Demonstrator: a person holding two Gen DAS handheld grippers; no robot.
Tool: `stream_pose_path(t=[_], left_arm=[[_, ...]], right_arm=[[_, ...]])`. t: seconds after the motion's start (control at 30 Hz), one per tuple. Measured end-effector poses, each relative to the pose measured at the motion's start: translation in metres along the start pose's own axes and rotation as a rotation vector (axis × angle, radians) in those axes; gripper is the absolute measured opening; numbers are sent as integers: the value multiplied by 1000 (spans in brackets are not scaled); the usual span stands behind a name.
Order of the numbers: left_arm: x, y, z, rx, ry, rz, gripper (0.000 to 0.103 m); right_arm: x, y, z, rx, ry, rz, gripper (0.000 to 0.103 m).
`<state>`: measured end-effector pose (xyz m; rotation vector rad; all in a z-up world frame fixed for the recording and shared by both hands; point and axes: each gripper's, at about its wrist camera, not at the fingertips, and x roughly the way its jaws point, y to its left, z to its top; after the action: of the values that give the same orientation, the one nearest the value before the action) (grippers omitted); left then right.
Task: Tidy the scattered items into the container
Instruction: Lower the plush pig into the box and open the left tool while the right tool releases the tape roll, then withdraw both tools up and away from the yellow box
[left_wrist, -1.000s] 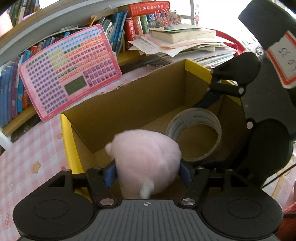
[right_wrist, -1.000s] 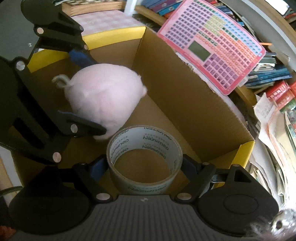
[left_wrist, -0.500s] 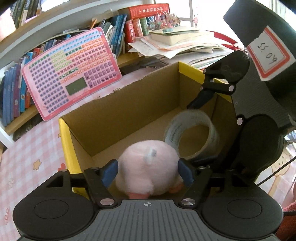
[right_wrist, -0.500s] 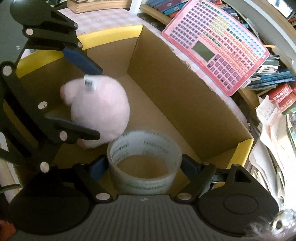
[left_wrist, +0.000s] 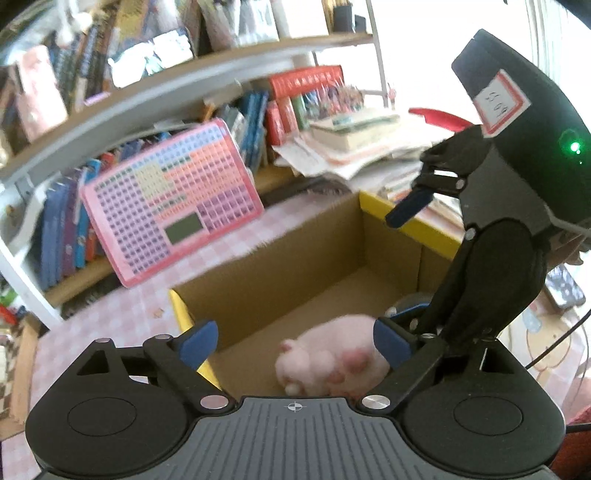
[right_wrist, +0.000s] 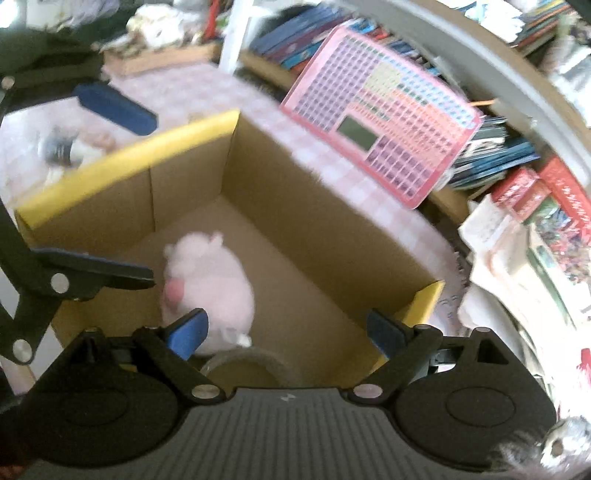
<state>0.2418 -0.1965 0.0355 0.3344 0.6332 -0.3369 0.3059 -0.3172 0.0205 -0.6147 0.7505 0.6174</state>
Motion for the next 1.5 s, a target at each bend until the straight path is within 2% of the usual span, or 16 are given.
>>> stream_pose_path(t=[0.23, 0.6, 0.83, 1.03, 1.27, 1.5], left_arm=[[-33, 15, -6, -91, -59, 13, 96], [-76, 26, -35, -173, -84, -18, 97], [-94, 30, -55, -205, -92, -27, 97], [-107, 36, -73, -221, -94, -45, 97], [-128, 44, -101, -235, -82, -53, 97], [-152, 53, -136, -254, -44, -46, 98]], right_arm=[[-38, 5, -3, 88, -77, -24, 94], [-83, 33, -26, 281, -146, -84, 94], [-102, 56, -42, 410, -161, -140, 94], [-116, 83, -58, 495, -161, -243, 94], [-133, 114, -74, 599, -148, -320, 94], [-149, 154, -82, 642, -122, -377, 96]])
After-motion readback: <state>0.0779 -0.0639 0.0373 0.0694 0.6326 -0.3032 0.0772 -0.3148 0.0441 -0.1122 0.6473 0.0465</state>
